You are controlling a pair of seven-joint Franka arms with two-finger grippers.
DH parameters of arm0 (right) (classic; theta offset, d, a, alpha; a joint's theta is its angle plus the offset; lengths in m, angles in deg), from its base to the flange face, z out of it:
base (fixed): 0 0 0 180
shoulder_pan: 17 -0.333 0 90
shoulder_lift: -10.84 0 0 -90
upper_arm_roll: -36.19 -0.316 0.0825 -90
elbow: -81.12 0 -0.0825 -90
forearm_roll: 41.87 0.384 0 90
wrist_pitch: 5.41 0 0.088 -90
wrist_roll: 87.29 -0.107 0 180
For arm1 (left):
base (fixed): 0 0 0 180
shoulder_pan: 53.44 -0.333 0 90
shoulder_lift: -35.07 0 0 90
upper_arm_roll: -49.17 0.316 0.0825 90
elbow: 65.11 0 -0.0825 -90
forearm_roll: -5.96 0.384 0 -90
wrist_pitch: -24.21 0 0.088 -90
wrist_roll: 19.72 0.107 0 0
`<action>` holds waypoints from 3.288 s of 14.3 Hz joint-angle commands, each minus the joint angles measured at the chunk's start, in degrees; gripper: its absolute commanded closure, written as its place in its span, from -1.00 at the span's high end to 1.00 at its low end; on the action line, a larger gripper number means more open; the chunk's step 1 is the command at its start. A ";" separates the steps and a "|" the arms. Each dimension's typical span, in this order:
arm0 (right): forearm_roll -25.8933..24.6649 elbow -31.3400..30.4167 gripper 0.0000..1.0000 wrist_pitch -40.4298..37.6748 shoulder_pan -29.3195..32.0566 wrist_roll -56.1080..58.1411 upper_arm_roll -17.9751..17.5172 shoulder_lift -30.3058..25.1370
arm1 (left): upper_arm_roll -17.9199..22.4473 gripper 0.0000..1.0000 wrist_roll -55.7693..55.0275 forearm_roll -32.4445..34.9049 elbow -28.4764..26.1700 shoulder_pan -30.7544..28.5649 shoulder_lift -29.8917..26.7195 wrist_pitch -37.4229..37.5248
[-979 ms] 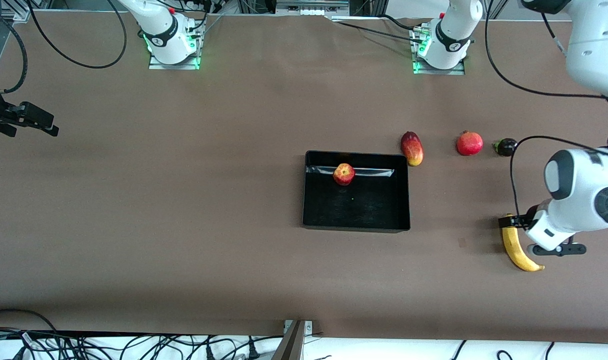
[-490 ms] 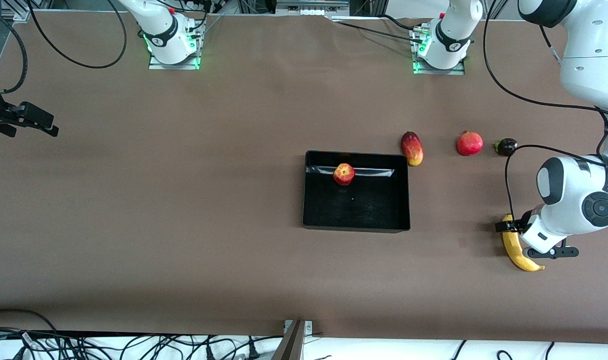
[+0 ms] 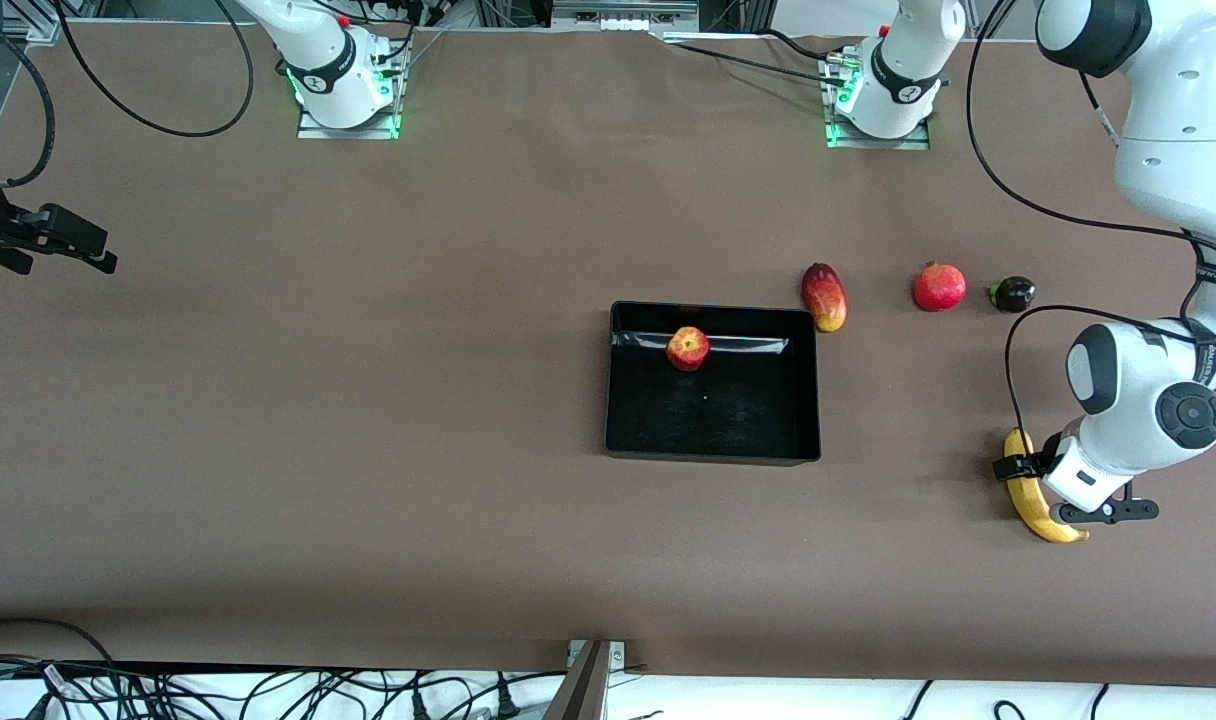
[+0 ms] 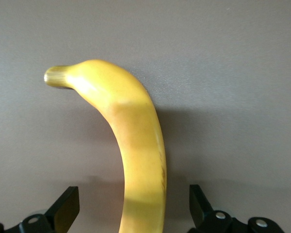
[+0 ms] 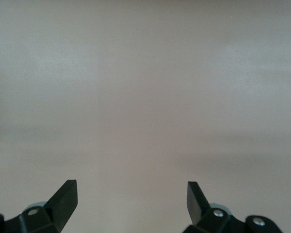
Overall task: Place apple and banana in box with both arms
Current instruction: 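Move the left gripper over the yellow banana and grasp it, then lift the banana with the left gripper and carry it over the box, then lower the banana into the box with the left gripper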
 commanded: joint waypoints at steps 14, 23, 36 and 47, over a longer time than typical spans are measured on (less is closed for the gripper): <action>0.85 0.77 1.00 -0.77 1.20 -0.17 -0.77 -0.39 | -0.68 -1.00 -13.95 -4.71 0.97 12.58 -15.76 28.72; 0.77 0.86 1.00 -0.07 1.20 -0.17 -0.60 -0.22 | -0.86 -1.00 -39.10 -18.89 0.89 34.30 -15.62 31.05; 0.85 0.77 1.00 -0.33 1.20 -0.17 -0.51 -0.22 | -1.56 -1.00 -42.29 -19.25 0.01 36.16 -6.91 23.65; 0.85 0.77 1.00 -0.33 1.20 -0.17 -0.51 -0.22 | -1.56 -1.00 -38.51 -18.99 -0.08 35.46 -2.95 19.70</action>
